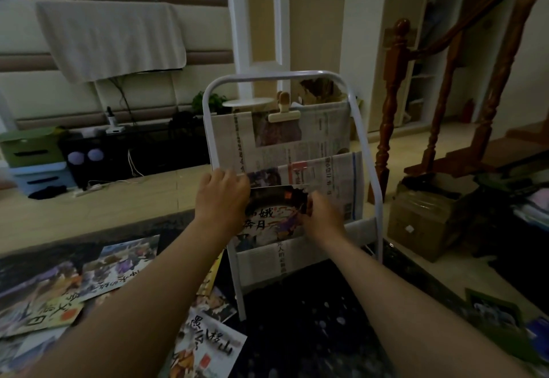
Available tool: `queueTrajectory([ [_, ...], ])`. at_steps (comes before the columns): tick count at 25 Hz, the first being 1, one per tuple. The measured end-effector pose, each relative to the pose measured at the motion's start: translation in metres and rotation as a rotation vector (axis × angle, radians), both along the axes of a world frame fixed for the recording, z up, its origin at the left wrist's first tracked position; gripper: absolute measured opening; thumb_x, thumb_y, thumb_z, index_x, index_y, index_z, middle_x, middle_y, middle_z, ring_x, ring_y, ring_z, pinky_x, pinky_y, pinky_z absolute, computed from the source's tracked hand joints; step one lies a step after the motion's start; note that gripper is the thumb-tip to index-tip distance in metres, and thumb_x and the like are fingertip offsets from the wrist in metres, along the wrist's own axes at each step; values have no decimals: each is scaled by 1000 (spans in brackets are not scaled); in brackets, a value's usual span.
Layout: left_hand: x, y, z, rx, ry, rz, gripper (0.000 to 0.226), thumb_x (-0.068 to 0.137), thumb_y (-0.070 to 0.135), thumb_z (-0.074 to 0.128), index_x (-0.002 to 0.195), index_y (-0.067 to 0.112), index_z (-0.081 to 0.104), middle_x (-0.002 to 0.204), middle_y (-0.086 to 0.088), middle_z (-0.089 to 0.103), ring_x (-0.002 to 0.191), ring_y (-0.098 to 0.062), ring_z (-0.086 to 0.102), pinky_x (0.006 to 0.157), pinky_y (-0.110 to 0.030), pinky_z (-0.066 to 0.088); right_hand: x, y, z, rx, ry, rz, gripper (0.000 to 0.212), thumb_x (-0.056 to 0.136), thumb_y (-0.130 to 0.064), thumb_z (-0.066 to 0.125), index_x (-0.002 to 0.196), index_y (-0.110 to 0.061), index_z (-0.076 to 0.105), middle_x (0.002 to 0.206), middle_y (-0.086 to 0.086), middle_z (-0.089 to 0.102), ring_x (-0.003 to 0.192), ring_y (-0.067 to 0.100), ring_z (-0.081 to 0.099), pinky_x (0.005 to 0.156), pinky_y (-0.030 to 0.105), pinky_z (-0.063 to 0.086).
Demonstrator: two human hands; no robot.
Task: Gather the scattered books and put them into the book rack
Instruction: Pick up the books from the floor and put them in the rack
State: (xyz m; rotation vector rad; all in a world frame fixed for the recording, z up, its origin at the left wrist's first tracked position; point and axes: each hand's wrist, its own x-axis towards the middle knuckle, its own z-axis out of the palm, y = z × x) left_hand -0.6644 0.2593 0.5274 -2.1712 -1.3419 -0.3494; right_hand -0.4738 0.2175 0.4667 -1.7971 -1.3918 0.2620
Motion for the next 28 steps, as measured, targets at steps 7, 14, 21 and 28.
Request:
queueTrajectory([
  [7, -1, 3, -14, 53, 87, 18, 58, 79, 39, 72, 127, 16, 47, 121, -9, 57, 109, -27, 51, 91, -38, 40, -6, 6, -3, -26, 94, 31, 25, 95, -18, 60, 77, -31, 48, 80, -14, 53, 73, 2, 50, 57, 16, 32],
  [14, 0, 5, -13, 56, 148, -16, 47, 77, 44, 75, 114, 21, 57, 118, -5, 61, 107, -25, 53, 91, -37, 39, -5, 11, -6, -66, 60, -35, 28, 95, -14, 58, 74, -27, 46, 78, -9, 51, 72, 8, 49, 56, 19, 31],
  [21, 3, -1, -11, 65, 137, -16, 41, 80, 41, 73, 114, 21, 59, 122, -5, 60, 108, -24, 53, 91, -37, 40, -2, 12, -11, -41, 86, -19, 13, 96, -15, 55, 85, -23, 55, 83, -9, 54, 80, 12, 52, 64, 25, 37],
  [28, 42, -11, -4, 4, 34, -96, 36, 88, 35, 63, 118, 19, 54, 118, -6, 59, 109, -26, 55, 94, -39, 41, 29, -2, 1, -30, 11, -105, 18, 96, -15, 53, 80, -19, 50, 84, 0, 55, 82, 19, 53, 67, 29, 39],
])
